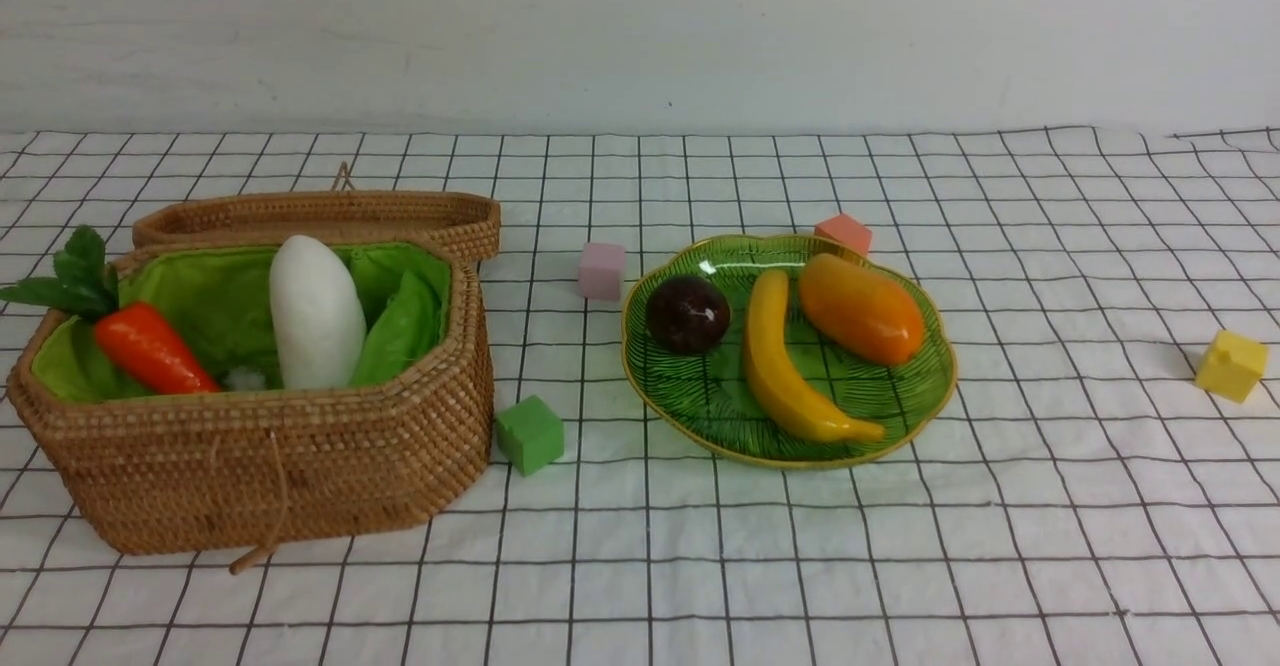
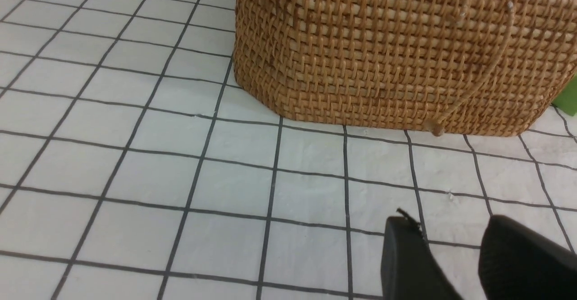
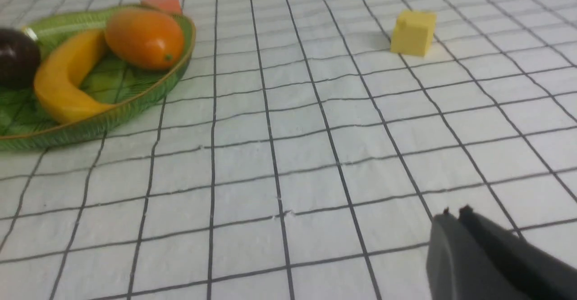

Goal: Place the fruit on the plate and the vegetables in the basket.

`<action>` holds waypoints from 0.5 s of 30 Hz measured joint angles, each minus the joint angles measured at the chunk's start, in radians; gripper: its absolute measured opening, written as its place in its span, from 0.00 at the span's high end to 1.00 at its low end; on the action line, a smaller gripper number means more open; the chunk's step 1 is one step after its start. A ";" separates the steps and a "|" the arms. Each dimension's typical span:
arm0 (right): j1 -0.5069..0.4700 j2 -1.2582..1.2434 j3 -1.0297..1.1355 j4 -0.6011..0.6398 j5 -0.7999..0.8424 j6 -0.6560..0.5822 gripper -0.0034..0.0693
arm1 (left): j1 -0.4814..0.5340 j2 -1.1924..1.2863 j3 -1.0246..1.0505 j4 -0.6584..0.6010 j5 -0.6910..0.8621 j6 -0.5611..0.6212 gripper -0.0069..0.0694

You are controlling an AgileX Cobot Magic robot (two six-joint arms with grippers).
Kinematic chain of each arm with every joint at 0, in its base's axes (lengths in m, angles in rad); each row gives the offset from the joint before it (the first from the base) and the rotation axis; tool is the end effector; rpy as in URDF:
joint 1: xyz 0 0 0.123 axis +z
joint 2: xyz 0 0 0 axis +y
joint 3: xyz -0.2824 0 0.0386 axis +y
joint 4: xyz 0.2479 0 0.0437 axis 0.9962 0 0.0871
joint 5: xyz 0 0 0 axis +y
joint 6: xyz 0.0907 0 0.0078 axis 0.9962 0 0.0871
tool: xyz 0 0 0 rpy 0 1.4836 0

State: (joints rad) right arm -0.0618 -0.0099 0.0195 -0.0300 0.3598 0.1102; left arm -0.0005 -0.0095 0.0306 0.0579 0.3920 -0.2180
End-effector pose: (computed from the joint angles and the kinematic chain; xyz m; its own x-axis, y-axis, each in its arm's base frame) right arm 0.0528 -0.0042 0.1747 -0.2710 0.0989 -0.9575 0.0944 0.9926 0.0759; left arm 0.0522 0.0020 0.1682 -0.3119 -0.1635 -0.9359 -0.0725 0.9863 -0.1482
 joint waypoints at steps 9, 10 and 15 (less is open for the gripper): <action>0.000 0.000 -0.002 0.055 0.011 -0.047 0.91 | 0.000 0.000 0.000 0.000 -0.001 0.000 0.60; 0.000 0.000 -0.002 0.055 0.011 -0.047 0.91 | 0.000 0.000 0.000 0.000 -0.001 0.000 0.60; 0.000 0.000 -0.002 0.057 0.011 -0.049 0.90 | 0.000 0.000 0.000 0.000 -0.001 0.000 0.60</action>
State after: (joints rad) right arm -0.0618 -0.0099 0.0176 0.0267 0.3709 0.0612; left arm -0.0005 -0.0095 0.0306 0.0579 0.3910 -0.2180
